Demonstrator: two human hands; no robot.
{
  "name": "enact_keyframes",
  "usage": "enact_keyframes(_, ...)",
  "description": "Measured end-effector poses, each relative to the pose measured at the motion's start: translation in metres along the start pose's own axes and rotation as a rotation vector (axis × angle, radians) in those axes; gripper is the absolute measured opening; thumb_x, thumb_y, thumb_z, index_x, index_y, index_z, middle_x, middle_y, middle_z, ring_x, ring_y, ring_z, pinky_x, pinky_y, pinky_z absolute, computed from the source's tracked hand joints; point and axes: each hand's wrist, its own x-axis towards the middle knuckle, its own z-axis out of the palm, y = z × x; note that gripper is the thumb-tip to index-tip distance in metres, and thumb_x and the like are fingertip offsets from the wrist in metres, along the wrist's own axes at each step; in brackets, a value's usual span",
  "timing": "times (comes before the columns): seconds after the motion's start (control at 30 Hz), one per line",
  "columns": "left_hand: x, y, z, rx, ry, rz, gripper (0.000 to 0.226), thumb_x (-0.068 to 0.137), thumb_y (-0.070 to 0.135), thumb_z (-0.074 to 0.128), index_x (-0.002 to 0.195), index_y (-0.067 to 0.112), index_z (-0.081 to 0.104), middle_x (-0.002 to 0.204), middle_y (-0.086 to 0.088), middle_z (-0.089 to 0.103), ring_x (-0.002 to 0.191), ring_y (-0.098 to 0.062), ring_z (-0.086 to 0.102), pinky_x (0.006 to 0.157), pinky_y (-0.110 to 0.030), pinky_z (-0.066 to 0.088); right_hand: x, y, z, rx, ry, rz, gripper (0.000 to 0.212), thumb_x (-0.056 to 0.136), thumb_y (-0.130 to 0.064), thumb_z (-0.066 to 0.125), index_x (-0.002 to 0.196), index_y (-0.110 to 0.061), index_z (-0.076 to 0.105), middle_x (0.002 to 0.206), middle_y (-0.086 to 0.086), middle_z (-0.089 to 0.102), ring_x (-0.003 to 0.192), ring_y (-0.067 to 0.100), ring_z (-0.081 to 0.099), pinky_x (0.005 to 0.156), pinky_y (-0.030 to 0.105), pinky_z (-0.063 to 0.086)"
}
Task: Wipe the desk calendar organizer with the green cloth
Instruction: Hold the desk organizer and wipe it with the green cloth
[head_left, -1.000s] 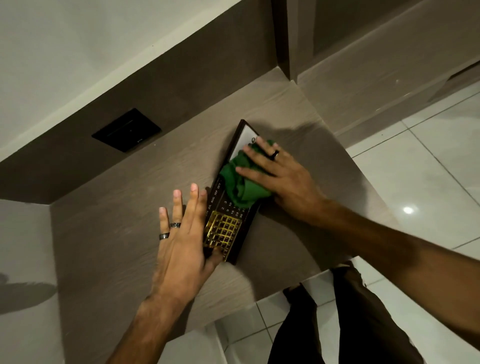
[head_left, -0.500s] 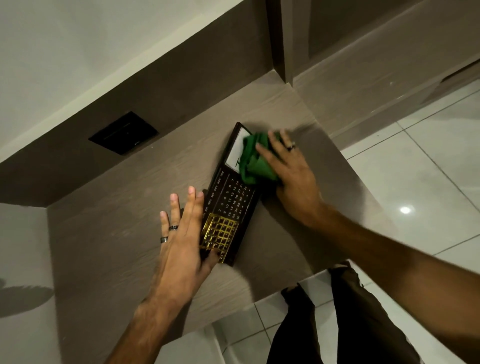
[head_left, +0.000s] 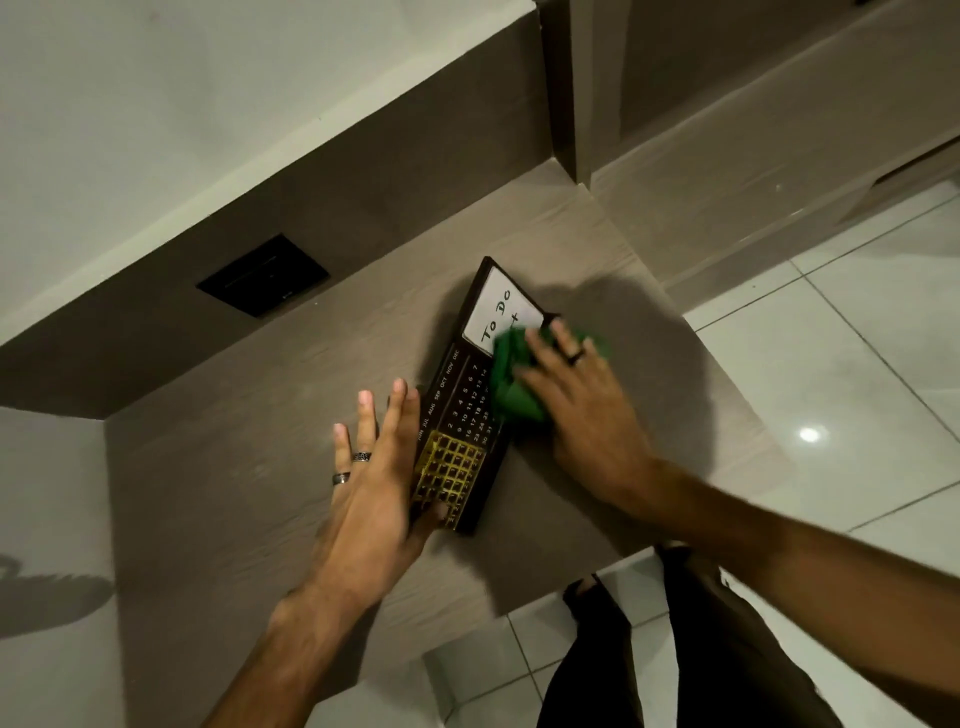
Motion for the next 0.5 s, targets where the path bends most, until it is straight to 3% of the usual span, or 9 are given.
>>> enact_keyframes(0.07,0.0,0.0,-0.001,0.041,-0.006,0.014,0.13,0.077,0.027,0.08,0.147,0.031,-0.029,0.162,0.001,-0.02,0.143,-0.021,-0.032,0.111,-0.04,-0.027,-0.029,-0.024,0.01,0.055,-0.042,-0.16,0.06,0.074,-0.023,0.065,0.132,-0.016,0.049,0.153,0.014,0.033,0.145,0.033,0.019,0.115,0.053,0.015)
enact_keyframes(0.17,0.0,-0.002,0.0,0.108,-0.017,0.041,0.136,0.074,0.03,0.082,0.144,0.032,-0.035,0.161,-0.001,-0.023,0.142,-0.023,-0.033,0.11,-0.041,-0.027,-0.052,-0.034,0.014,0.047,-0.119,-0.331,0.055,0.081,-0.019,0.063,0.133,-0.018,0.049,0.152,0.012,0.03,0.148,0.029,0.01,0.118,0.044,0.006)
enact_keyframes(0.23,0.0,-0.004,0.0,0.15,-0.027,0.039,0.136,0.074,0.033,0.082,0.146,0.026,-0.032,0.159,0.001,-0.03,0.142,-0.023,-0.035,0.11,-0.043,-0.026,-0.039,-0.025,0.006,0.066,-0.077,-0.292,0.046,0.085,-0.017,0.058,0.13,-0.017,0.054,0.147,0.014,0.04,0.146,0.03,0.018,0.117,0.047,0.018)
enact_keyframes(0.3,0.002,-0.006,0.0,0.167,-0.042,0.028,0.136,0.072,0.034,0.082,0.147,0.023,-0.031,0.156,0.004,-0.035,0.141,-0.022,-0.036,0.112,-0.047,-0.023,-0.016,-0.009,-0.005,0.074,-0.014,-0.123,0.044,0.083,-0.011,0.053,0.127,-0.012,0.059,0.142,0.018,0.048,0.141,0.036,0.029,0.11,0.055,0.032)
enact_keyframes(0.4,0.004,-0.009,0.0,0.173,-0.072,0.035,0.14,0.069,0.037,0.083,0.146,0.024,-0.033,0.156,0.004,-0.035,0.142,-0.022,-0.035,0.116,-0.052,-0.017,-0.001,-0.007,-0.011,0.062,0.011,0.105,0.057,0.075,-0.003,0.068,0.13,-0.01,0.056,0.144,0.02,0.046,0.141,0.038,0.027,0.109,0.059,0.026)
enact_keyframes(0.5,0.005,-0.012,0.002,0.152,-0.078,0.042,0.141,0.069,0.032,0.084,0.145,0.024,-0.035,0.157,0.004,-0.035,0.142,-0.02,-0.035,0.116,-0.051,-0.017,-0.028,-0.039,0.008,0.042,-0.004,-0.002,0.073,0.066,0.0,0.074,0.134,-0.011,0.052,0.146,0.018,0.044,0.141,0.035,0.025,0.111,0.056,0.02)
